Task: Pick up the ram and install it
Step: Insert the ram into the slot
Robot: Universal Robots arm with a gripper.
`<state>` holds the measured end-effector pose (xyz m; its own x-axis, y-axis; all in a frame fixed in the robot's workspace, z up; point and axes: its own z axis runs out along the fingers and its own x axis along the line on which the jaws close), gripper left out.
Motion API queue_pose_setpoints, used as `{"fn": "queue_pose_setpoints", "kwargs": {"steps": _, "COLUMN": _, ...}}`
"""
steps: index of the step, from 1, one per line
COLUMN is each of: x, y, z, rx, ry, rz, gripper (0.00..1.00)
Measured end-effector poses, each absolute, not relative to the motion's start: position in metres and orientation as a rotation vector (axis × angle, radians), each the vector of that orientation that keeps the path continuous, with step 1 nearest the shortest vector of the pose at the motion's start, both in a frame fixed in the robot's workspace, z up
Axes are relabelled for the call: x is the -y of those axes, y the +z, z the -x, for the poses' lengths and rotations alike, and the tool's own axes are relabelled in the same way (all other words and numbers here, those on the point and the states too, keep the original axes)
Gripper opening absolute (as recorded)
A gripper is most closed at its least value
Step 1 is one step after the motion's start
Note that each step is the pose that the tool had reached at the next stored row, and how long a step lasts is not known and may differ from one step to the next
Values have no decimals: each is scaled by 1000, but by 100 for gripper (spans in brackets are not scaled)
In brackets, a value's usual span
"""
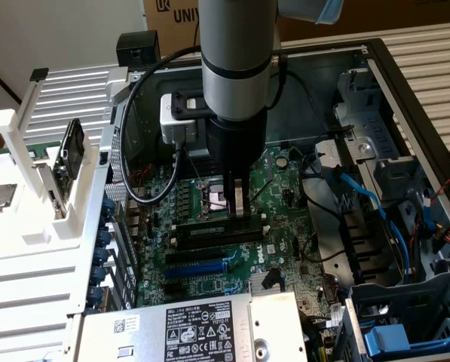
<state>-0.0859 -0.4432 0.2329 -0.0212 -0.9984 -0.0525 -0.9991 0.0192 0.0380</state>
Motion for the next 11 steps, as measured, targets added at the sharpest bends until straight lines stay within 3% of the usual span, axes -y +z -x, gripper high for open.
{"fn": "queue_pose_setpoints", "kwargs": {"steps": 11, "x": 444, "y": 233, "z": 86, "rx": -2234, "ry": 100, "rz": 2192, "gripper": 12}}
